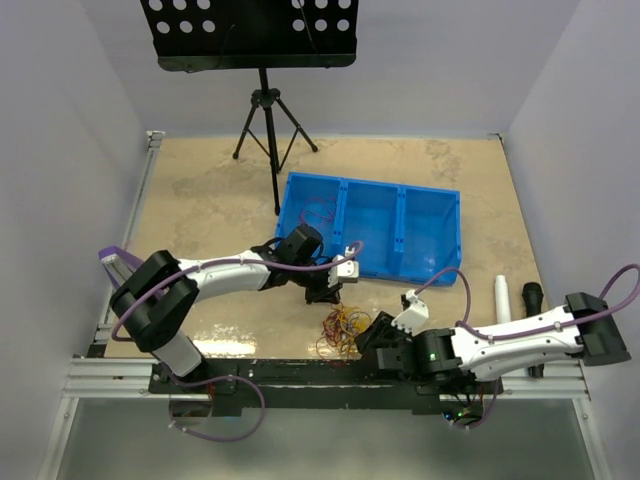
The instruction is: Untangle the cables
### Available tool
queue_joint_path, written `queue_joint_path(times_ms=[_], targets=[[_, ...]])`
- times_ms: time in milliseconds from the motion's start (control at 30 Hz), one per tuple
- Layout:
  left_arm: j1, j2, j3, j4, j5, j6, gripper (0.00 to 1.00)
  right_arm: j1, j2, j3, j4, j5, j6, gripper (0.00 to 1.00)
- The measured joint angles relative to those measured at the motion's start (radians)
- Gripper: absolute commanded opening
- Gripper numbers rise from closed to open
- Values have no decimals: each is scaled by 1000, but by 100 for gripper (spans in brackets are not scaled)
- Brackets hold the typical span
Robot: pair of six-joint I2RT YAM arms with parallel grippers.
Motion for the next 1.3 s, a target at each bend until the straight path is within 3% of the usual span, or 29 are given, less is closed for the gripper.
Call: queue_joint_path(times_ms=[67, 200, 267, 467, 500, 800, 1067, 1167, 1300], targets=[[0, 0, 0, -3, 3, 7, 0, -19, 52, 6, 12, 4, -14, 43], [0, -12, 0, -35, -11, 34, 0, -62, 172, 31, 56, 4, -61, 37], [0, -35, -2, -61, -25, 49, 0, -80, 206, 42, 73, 5, -82, 31], [10, -146, -34, -131, -78, 96, 0, -124, 234, 69, 137, 25, -156, 0], [15, -164, -40, -146, -88, 103, 0, -131, 243, 76, 151, 29, -170, 0], [112, -389, -89, -308, -234, 188, 0, -146, 370, 164, 179, 59, -232, 0], [306, -576, -88, -489, -394, 333, 0, -150, 202, 168, 45, 104, -186, 0], [363, -669, -87, -544, -390, 381, 0, -191, 151, 168, 102, 110, -275, 30], [363, -745, -90, -570, -330, 413, 0, -284, 261, 192, 298, 79, -472, 43]])
